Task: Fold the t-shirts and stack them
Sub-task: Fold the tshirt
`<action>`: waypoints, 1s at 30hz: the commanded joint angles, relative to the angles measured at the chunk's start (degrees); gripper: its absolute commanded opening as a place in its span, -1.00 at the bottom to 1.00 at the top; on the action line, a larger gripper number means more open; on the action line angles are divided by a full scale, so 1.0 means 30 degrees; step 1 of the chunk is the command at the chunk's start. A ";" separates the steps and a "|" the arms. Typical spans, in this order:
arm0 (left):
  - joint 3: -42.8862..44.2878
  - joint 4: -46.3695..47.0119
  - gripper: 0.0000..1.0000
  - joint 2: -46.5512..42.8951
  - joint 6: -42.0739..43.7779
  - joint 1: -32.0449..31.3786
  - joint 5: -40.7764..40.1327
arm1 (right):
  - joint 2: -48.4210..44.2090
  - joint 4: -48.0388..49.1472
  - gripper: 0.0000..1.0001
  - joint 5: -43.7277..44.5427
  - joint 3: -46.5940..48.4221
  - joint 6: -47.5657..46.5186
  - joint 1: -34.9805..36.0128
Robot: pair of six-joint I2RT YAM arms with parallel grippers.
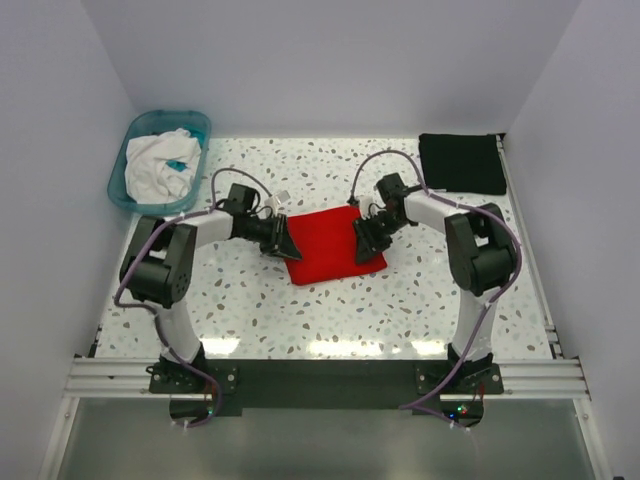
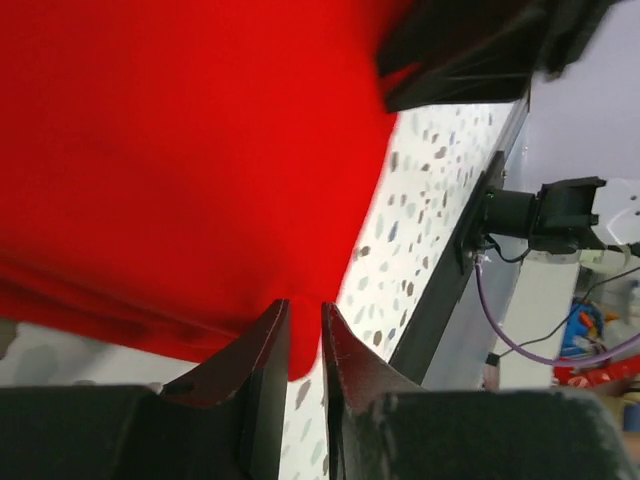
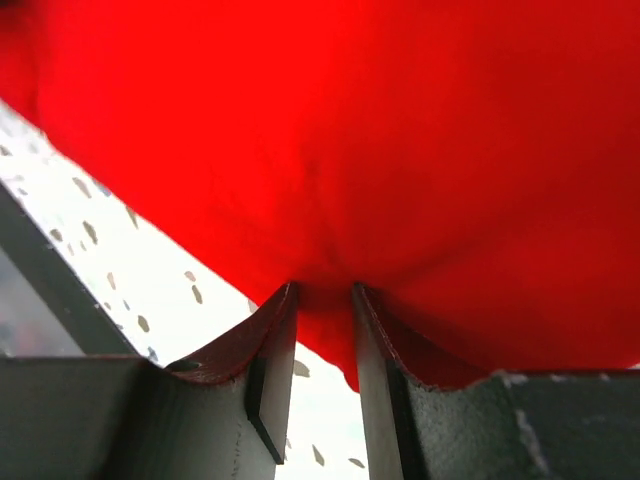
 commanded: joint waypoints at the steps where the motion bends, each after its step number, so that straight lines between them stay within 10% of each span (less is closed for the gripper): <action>1: 0.0842 -0.2183 -0.60 0.2672 0.1926 0.0912 -0.0252 | -0.0803 0.0746 -0.33 -0.0736 -0.2064 0.0467 -0.0107; 7: 0.4442 -0.5087 -0.68 0.4935 0.4392 0.2319 -0.1076 | -0.2913 0.2066 -0.29 -0.2023 -0.4327 0.2840 0.0449; 15: 0.3311 -0.6284 -0.53 -0.0515 0.9107 0.0862 0.3518 | -0.6020 0.2151 -0.15 -0.4777 -0.3331 0.5737 0.0302; 20: -0.0288 -0.3454 -0.45 -0.0634 0.5721 -0.0608 0.4345 | -0.4881 0.4467 -0.12 -0.6853 -0.4387 0.7939 0.0946; 30: -0.0709 -0.3265 -0.43 0.4171 0.5149 0.2230 0.2617 | 0.0892 -0.1523 -0.24 -0.6216 -0.4419 0.0974 -0.1687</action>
